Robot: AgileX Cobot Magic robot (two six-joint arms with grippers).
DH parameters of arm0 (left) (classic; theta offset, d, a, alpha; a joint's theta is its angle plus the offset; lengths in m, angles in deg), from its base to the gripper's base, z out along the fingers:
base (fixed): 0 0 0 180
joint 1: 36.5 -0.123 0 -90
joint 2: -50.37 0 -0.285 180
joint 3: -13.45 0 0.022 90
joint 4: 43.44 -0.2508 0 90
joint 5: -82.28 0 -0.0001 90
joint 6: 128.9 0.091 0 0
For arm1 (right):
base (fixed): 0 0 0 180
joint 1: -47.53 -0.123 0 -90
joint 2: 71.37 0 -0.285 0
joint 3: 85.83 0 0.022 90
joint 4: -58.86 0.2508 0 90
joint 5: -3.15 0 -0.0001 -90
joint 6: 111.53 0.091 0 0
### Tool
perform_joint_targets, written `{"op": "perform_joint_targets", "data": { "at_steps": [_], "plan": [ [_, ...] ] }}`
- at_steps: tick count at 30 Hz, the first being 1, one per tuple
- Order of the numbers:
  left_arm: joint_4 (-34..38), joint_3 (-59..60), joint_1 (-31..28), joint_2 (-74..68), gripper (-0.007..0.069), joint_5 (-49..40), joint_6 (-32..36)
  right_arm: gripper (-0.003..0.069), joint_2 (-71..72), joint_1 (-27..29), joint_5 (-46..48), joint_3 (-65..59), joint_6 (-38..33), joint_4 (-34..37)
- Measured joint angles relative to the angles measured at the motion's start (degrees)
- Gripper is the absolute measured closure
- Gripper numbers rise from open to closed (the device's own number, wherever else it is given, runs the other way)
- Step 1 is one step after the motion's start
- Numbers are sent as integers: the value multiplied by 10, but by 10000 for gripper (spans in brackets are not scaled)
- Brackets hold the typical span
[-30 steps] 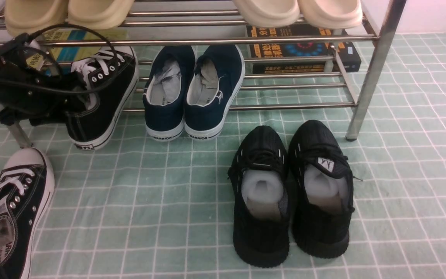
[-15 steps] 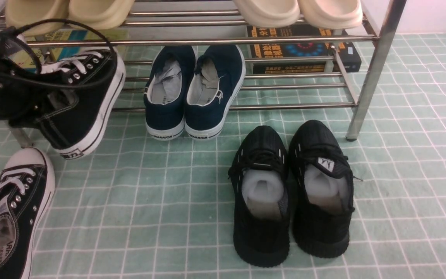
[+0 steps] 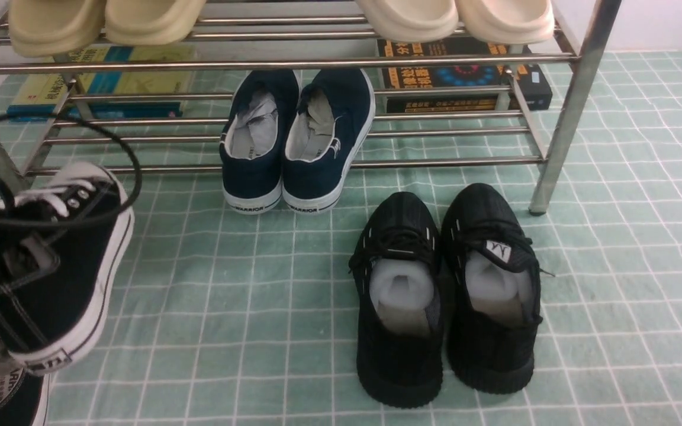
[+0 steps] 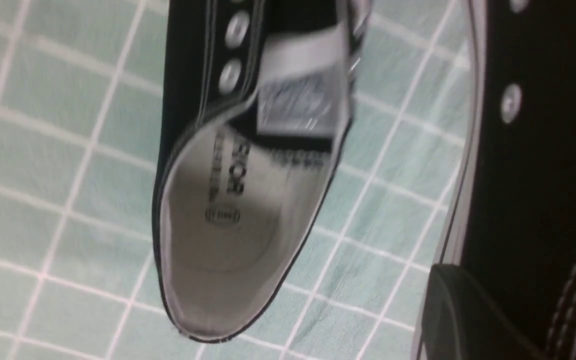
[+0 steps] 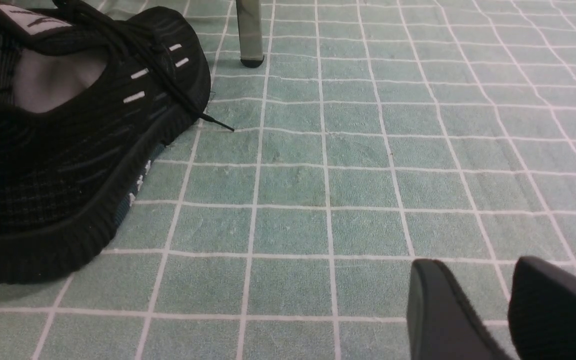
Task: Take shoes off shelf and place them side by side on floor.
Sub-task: 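Set the held shoe down on the floor in front of the rack with the left gripper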
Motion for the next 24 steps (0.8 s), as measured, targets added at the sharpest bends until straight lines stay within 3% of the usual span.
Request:
{"op": "perform_joint_targets", "data": {
  "at_steps": [10,17,21,24],
  "plan": [
    [-19,28,9,1,603,77,-24,421,0,0,0,0,0,0],
    [-140,29,132,1,603,88,-133,421,0,0,0,0,0,0],
    [-207,29,173,1,603,79,-199,421,0,0,0,0,0,0],
    [-215,36,188,1,603,78,-212,421,0,0,0,0,0,0]
  ]
}}
